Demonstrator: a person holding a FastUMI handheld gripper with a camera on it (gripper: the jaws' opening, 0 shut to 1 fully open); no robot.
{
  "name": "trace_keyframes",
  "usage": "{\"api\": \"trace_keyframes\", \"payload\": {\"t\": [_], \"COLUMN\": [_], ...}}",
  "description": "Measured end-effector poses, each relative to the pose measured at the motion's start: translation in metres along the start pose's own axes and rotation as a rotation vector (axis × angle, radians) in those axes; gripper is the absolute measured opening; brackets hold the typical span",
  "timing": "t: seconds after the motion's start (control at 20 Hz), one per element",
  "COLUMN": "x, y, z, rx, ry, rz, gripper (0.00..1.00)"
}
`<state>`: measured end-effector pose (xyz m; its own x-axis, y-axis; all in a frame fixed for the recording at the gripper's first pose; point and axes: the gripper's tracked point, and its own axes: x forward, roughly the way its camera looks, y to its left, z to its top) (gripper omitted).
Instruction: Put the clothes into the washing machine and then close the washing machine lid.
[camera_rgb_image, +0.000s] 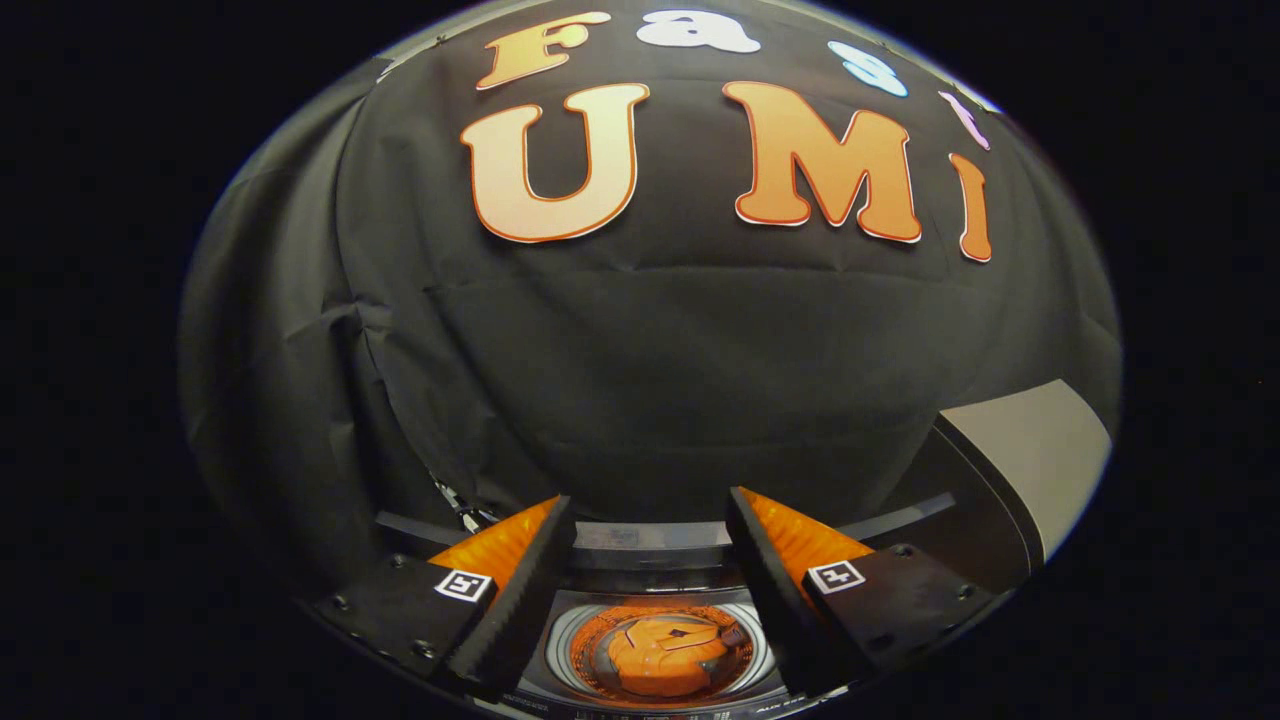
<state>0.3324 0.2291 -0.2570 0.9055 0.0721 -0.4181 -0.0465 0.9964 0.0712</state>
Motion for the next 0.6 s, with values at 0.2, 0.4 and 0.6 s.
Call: {"api": "trace_keyframes", "payload": {"t": [0.2,0.4,0.6], "x": [-0.015,-0.029,-0.034], "y": [0.003,0.002,0.003], "z": [-0.015,-0.036,-0.071], "rx": [-0.001,0.007,0.030], "ry": [-0.022,-0.027,0.009], "rz": [-0.002,-0.008,-0.001], "gripper": [0.99,0.99,0.99]}}
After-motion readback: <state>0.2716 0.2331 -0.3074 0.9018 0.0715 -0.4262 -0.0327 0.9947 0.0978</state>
